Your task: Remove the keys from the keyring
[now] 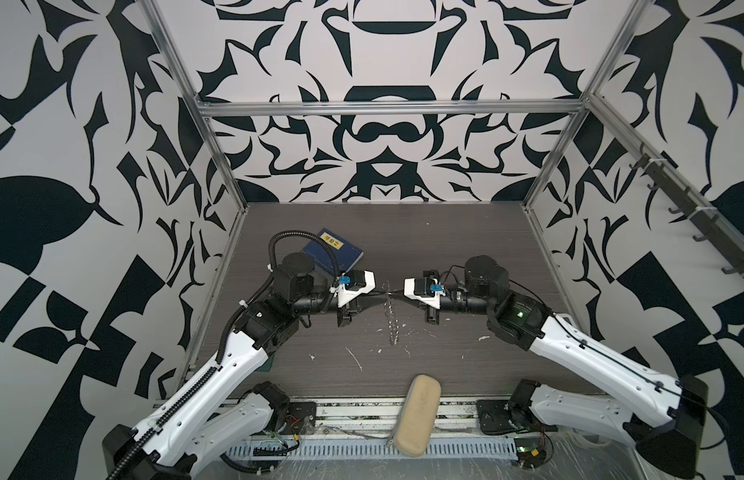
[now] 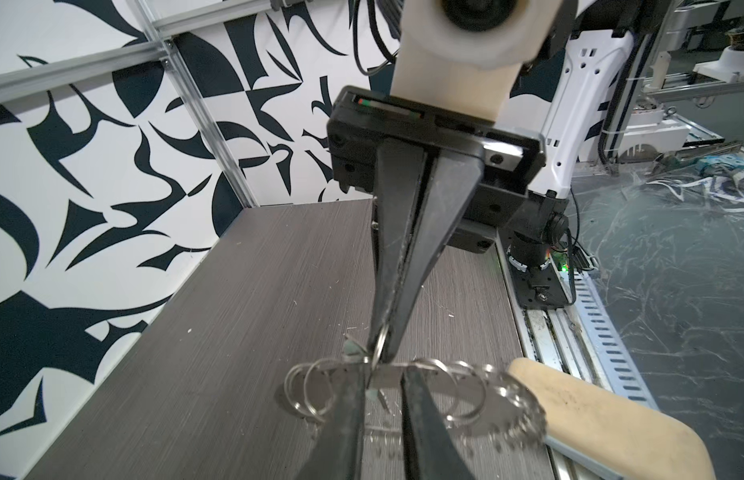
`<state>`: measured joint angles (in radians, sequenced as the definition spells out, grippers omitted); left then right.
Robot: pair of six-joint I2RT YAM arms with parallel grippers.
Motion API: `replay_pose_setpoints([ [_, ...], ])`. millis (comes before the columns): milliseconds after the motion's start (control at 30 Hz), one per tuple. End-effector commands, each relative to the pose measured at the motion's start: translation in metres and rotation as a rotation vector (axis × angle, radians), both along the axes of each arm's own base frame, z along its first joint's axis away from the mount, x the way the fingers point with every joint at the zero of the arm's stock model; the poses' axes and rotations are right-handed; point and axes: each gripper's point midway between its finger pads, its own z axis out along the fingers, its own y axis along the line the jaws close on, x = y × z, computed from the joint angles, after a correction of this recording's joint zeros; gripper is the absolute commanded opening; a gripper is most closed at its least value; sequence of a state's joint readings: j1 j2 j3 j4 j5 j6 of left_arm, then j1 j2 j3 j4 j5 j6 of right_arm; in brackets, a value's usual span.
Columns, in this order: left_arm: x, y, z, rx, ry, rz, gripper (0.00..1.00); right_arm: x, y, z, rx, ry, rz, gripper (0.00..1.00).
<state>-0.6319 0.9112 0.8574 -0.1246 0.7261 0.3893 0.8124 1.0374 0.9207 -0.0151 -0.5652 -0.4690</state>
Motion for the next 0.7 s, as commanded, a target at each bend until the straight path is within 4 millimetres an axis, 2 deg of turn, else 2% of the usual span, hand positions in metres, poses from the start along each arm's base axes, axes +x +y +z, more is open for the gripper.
replay_pose_setpoints([
  [0, -0.006, -0.0038, 0.015, -0.074, -0.008, -0.042, 0.21, -0.0055, -0.0014, 0.0347, 0.107, -0.078, 0.016, 0.0],
  [133, -0.0064, -0.004, 0.0193, -0.098, -0.01, -0.043, 0.21, -0.0084, -0.0032, 0.0365, 0.115, -0.09, 0.023, 0.0],
  [367, -0.0063, -0.0038, 0.0221, -0.11, -0.006, -0.039, 0.12, -0.0106, -0.0037, 0.0393, 0.126, -0.102, 0.033, 0.0],
  [533, -0.0066, -0.0029, 0.0164, -0.088, 0.008, -0.036, 0.17, -0.0119, -0.004, 0.0425, 0.135, -0.106, 0.036, 0.0],
  [667, -0.0074, -0.0015, 0.0147, -0.085, 0.007, -0.029, 0.18, -0.0122, -0.0043, 0.0422, 0.135, -0.105, 0.037, 0.0],
])
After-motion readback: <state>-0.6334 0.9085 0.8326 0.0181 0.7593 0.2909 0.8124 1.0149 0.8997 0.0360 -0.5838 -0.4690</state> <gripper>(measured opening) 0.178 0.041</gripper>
